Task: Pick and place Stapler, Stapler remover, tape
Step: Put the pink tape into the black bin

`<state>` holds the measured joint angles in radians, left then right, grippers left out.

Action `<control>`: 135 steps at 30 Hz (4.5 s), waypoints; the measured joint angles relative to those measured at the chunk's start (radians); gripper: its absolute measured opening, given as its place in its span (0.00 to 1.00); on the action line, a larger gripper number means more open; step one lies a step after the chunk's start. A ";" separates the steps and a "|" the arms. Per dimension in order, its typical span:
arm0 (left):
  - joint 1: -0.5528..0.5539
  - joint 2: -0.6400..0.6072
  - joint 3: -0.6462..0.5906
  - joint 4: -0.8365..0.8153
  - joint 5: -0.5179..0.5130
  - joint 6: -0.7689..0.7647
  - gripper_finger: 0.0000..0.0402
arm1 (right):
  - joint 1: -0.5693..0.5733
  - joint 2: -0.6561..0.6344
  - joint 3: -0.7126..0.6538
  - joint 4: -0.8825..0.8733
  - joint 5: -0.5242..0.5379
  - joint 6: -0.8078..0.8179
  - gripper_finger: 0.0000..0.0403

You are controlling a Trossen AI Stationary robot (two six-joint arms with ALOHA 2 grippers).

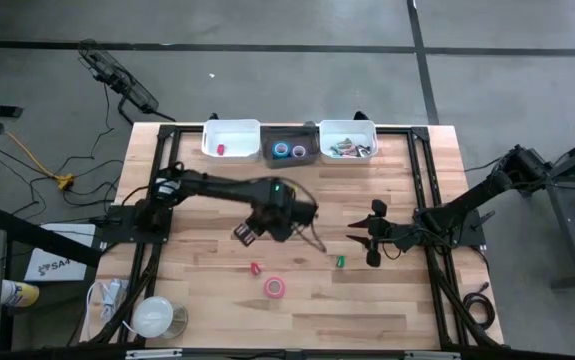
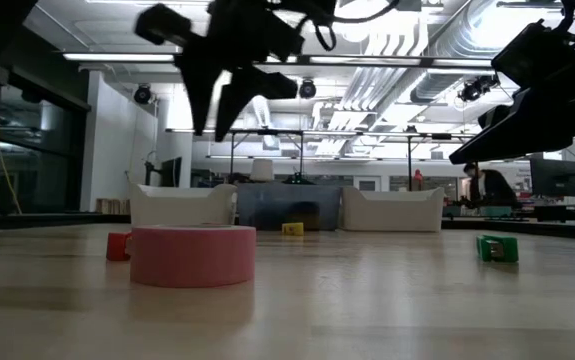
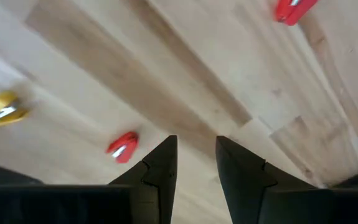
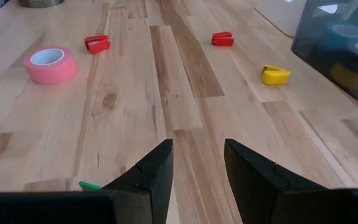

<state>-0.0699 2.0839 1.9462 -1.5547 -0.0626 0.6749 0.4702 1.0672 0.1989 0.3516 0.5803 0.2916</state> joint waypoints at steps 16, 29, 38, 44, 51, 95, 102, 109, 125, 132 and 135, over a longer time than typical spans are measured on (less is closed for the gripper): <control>-0.318 -0.264 -0.491 0.523 -0.002 -0.259 0.27 | 0.000 0.000 0.000 0.004 -0.010 -0.001 0.34; -0.431 -0.262 -0.577 0.852 0.035 -0.165 0.27 | 0.000 0.000 0.000 0.012 -0.007 0.000 0.34; -0.427 -0.202 -0.576 0.916 0.095 0.060 0.27 | 0.000 0.000 0.000 0.011 -0.007 0.000 0.34; -0.421 -0.164 -0.571 0.955 0.087 0.118 0.27 | 0.000 0.000 0.000 0.008 -0.007 0.002 0.34; -0.387 -0.166 -0.571 0.958 0.089 0.119 0.27 | 0.000 0.000 0.000 0.005 -0.007 0.002 0.34; -0.349 -0.071 -0.569 0.948 0.150 0.077 0.20 | 0.000 0.008 0.000 0.004 -0.008 0.007 0.34; -0.349 -0.077 -0.569 0.934 0.153 0.077 0.09 | 0.000 0.008 0.000 -0.006 -0.007 0.018 0.34; -0.342 -0.077 -0.470 0.769 0.073 0.080 0.09 | 0.000 0.008 0.000 -0.004 -0.007 0.021 0.34; -0.001 -0.078 -0.150 0.445 -0.099 0.213 0.09 | 0.000 0.008 0.000 -0.002 -0.008 0.022 0.34; 0.234 -0.078 -0.119 0.499 -0.034 0.145 0.09 | 0.000 0.008 0.000 -0.003 -0.008 0.022 0.34; 0.333 -0.078 -0.119 0.547 0.024 0.093 0.09 | 0.000 0.008 0.000 -0.003 -0.008 0.021 0.34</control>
<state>0.2629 2.0056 1.8275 -1.0079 -0.0383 0.7676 0.4702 1.0748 0.1986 0.3485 0.5726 0.3130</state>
